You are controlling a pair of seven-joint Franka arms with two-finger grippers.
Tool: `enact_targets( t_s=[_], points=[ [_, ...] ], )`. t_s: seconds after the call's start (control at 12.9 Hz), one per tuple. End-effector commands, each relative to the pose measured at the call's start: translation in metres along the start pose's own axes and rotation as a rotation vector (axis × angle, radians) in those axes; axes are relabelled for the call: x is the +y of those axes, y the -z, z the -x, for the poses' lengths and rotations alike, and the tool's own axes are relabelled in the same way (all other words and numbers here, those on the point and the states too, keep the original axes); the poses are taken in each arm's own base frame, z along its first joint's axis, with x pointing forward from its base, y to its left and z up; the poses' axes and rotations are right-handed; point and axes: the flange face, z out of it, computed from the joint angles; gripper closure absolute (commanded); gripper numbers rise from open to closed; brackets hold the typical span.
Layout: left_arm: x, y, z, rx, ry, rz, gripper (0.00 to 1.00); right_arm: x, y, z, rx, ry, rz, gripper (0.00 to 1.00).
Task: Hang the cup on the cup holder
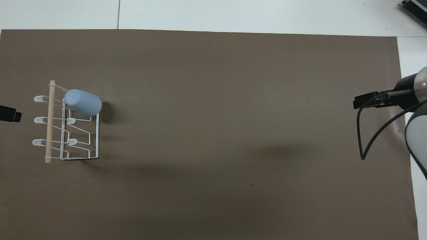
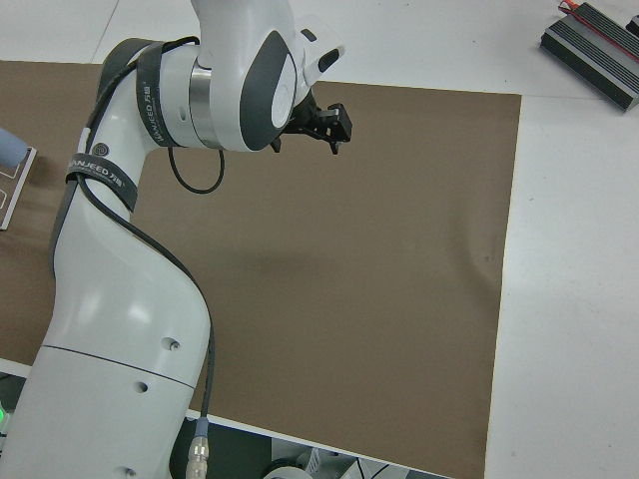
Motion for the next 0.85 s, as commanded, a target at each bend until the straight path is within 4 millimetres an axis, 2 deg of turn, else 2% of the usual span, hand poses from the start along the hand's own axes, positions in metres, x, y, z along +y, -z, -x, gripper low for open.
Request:
enact_targets(
  t_s=[0.0, 0.08, 0.31, 0.78],
  points=[
    [-0.003, 0.005, -0.001, -0.008, 0.025, 0.013, 0.00, 0.001, 0.002, 0.006, -0.004, -0.018, -0.021, 0.00],
    [-0.005, 0.004, -0.001, -0.011, 0.030, 0.009, 0.00, 0.001, 0.002, 0.006, -0.004, -0.020, -0.021, 0.00],
    [0.006, 0.005, -0.005, -0.021, 0.009, 0.002, 0.00, 0.001, 0.002, 0.006, -0.004, -0.020, -0.021, 0.00],
    [0.006, 0.009, -0.007, 0.008, 0.010, 0.004, 0.00, 0.001, 0.002, 0.006, -0.004, -0.018, -0.021, 0.00]
  ],
)
